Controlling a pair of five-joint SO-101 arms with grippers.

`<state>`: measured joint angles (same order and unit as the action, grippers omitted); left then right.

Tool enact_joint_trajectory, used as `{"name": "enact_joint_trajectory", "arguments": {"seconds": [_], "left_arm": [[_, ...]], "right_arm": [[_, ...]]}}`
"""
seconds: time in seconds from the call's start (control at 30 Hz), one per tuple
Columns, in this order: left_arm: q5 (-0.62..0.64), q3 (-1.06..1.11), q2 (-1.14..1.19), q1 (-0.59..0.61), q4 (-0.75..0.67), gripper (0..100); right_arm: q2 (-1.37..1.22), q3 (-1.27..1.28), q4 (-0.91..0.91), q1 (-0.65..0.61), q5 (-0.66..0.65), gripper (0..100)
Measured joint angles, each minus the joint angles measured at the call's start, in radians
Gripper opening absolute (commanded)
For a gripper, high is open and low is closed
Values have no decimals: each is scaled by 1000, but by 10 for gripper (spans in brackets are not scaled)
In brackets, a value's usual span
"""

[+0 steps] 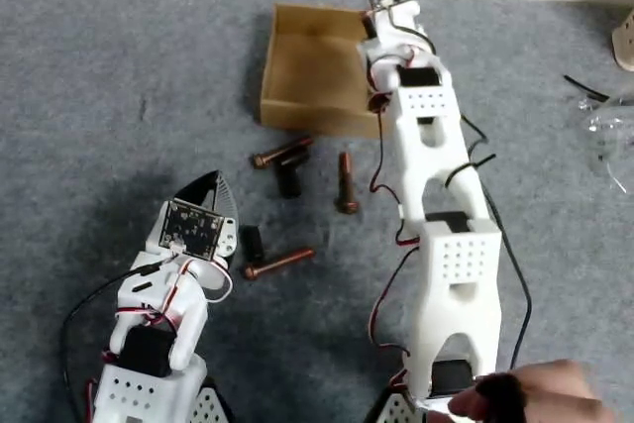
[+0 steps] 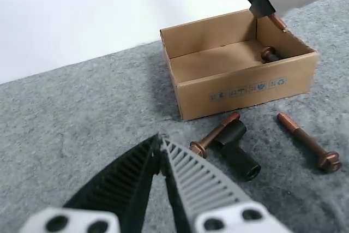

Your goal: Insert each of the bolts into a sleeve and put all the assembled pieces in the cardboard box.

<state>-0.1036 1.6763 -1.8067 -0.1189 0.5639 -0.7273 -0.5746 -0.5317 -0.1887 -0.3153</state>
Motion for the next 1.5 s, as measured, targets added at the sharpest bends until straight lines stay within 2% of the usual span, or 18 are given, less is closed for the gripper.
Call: {"name": "enact_joint_trajectory", "arguments": {"seconds": [0.4, 0.47, 0.63, 0.9, 1.0, 1.17, 1.5], "left_arm": [[0, 0, 0, 0, 0, 11], [0, 0, 0, 0, 0, 11], [0, 0, 0, 0, 0, 11], [0, 0, 0, 0, 0, 11], [0, 0, 0, 0, 0, 11], [0, 0, 0, 0, 0, 11], [0, 0, 0, 0, 0, 11]], "right_arm": [[-107, -2, 2, -3, 0, 9], [-107, -2, 2, -3, 0, 43], [-107, -2, 2, -6, 2, 224], [-106, -38, -20, 0, 2, 237], [-103, -92, -104, 2, 2, 237], [-9, -204, -345, -3, 2, 237], [249, -396, -841, -3, 100, 237]]}}
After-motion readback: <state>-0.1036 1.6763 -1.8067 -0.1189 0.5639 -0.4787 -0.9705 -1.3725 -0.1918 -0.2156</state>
